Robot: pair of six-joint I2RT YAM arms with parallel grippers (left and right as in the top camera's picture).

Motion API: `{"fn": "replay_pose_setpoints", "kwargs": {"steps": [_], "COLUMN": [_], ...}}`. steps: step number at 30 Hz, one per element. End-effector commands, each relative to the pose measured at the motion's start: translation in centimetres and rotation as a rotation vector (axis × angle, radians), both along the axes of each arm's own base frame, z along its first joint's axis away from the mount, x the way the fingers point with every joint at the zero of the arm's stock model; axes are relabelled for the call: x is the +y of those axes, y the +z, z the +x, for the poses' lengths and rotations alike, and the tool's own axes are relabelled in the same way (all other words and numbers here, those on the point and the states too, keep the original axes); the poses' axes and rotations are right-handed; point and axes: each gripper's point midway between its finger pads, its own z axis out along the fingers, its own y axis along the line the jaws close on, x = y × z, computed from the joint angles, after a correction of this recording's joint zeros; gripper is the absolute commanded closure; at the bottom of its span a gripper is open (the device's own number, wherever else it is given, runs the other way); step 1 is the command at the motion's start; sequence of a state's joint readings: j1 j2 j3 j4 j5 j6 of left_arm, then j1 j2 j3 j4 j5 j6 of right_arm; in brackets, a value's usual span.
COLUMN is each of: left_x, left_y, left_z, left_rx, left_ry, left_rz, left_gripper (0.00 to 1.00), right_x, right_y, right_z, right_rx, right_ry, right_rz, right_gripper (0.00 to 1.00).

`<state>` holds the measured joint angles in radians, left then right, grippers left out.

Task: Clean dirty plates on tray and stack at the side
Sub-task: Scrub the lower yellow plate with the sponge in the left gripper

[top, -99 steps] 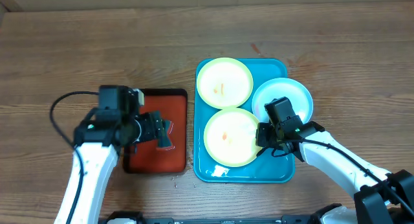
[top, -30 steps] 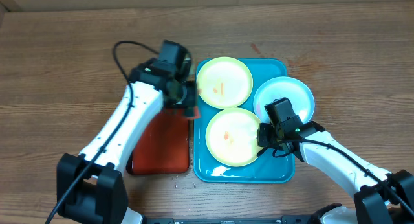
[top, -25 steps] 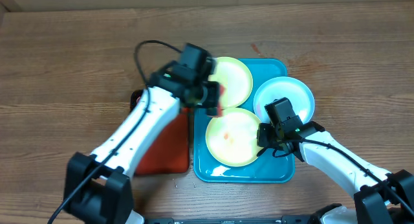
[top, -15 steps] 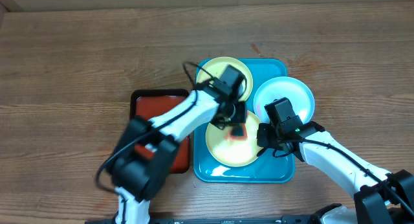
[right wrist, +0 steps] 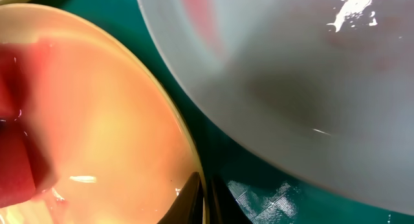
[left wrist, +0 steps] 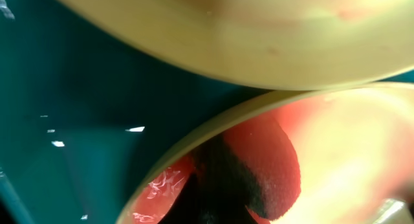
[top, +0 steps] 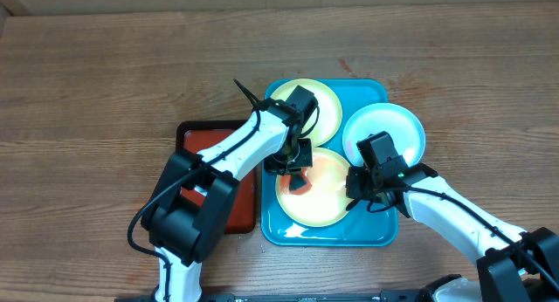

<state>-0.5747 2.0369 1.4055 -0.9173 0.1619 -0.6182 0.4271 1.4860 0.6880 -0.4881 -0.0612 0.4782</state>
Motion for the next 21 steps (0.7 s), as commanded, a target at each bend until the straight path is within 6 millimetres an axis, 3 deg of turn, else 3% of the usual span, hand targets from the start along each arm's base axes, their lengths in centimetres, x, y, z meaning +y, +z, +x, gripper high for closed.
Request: {"fn": "replay_pose_setpoints", "kwargs": {"steps": [1,7,9,11,15,21], "left_x": [1.9,-6.7,-9.0,-10.1,-10.5,-7.7], "left_y": [-1.5,0.1,-0.1,-0.4,-1.1,-1.5], "left_z": [0.2,-0.1,-0.8,-2.0,-4.2,-6.7], "left_rx": [-0.006,0.024,0.023,0.060,0.136,0.261], "left_ry": [-0.026,-0.077,-0.089,-0.114,-0.134,-0.101], "left_rz": [0.085,-0.332,-0.381,-0.405,-0.395,-0.282], "left_gripper": [0.96,0.96,0.96,0.96,0.96,0.96], "right_x": [-0.4,-0.3,-0.4,-0.4,-0.4,-0.4], "right_y": [0.9,0.9,0.9,0.9,0.9,0.9], "right_z": [1.4,1.4,1.4,1.3,1.2,1.2], "right_rx": [-0.045,-0.046,-0.045,-0.043,-0.040,-0.039], "right_ry": [-0.032,-0.032,-0.032,-0.032,-0.032,-0.032], "right_rz": [-0.018,-0.017,-0.018,-0.019,-0.021,-0.021], "right_gripper": [0.95,0.95,0.95,0.95,0.96,0.96]}}
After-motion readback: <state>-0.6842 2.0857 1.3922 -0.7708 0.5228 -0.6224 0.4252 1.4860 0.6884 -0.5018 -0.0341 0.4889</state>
